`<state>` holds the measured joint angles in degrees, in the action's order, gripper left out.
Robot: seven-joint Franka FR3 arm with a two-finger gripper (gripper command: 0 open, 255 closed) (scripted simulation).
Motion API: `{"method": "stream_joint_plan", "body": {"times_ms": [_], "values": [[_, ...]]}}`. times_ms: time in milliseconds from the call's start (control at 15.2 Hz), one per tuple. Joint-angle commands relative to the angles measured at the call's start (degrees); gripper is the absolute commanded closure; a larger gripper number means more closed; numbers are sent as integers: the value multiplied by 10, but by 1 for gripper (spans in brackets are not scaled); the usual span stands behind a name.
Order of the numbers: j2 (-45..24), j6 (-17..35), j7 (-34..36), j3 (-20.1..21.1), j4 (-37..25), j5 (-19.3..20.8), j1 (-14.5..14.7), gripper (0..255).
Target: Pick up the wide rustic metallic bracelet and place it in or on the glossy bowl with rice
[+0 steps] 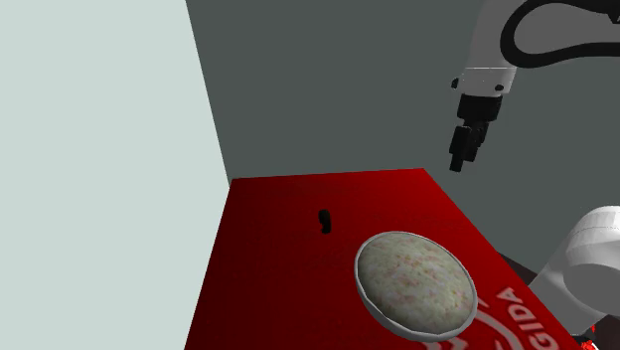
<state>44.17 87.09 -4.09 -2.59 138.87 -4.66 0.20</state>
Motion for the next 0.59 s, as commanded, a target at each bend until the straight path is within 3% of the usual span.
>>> {"method": "stream_joint_plan", "body": {"times_ms": [0, 528], "values": [[0, 0, 0, 0, 0, 0, 0, 0], [-102, 53, 99, 76, -38, -86, 37, 0]]}}
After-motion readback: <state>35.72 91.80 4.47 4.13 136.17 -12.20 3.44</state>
